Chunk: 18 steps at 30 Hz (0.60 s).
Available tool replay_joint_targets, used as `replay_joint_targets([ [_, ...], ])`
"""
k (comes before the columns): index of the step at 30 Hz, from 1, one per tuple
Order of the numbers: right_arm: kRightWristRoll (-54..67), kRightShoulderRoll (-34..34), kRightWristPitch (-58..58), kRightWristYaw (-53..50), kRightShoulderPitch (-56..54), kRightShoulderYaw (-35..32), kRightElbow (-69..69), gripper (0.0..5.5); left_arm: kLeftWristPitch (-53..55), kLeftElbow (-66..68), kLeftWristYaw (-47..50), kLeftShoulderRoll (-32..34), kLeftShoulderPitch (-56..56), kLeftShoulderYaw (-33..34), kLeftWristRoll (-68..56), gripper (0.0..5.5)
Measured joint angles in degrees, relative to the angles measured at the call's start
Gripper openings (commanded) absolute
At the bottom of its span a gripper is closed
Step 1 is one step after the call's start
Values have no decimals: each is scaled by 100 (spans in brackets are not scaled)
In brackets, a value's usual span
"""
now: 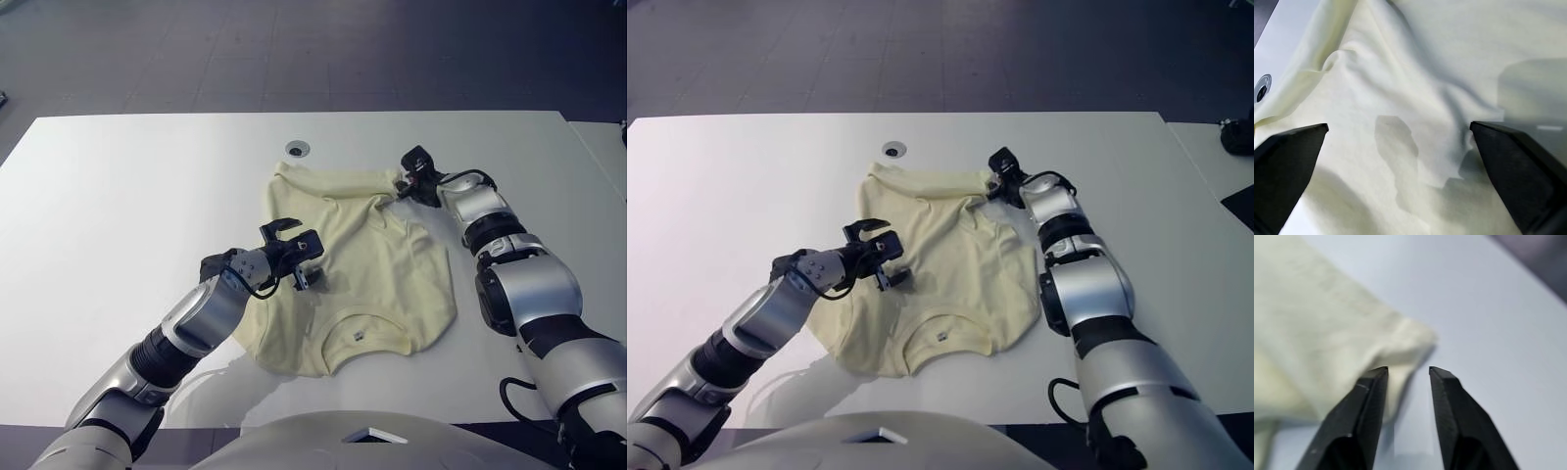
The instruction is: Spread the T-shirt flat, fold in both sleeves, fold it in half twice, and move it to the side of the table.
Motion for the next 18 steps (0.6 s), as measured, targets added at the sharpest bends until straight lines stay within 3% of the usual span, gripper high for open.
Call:
replay_joint_targets([
  [5, 470, -48, -856, -700, -74, -776, -37, 291, -43, 29, -45, -5, -8, 22, -7, 540],
  [9, 600, -359, -1070, -357, 51, -926, -573, 356, -14, 74, -267, 10, 5, 263, -229, 540],
  [18, 668, -1069, 572, 1028, 2416, -677, -4565, 505, 259, -284, -696, 57, 18, 1402, -1128, 540],
])
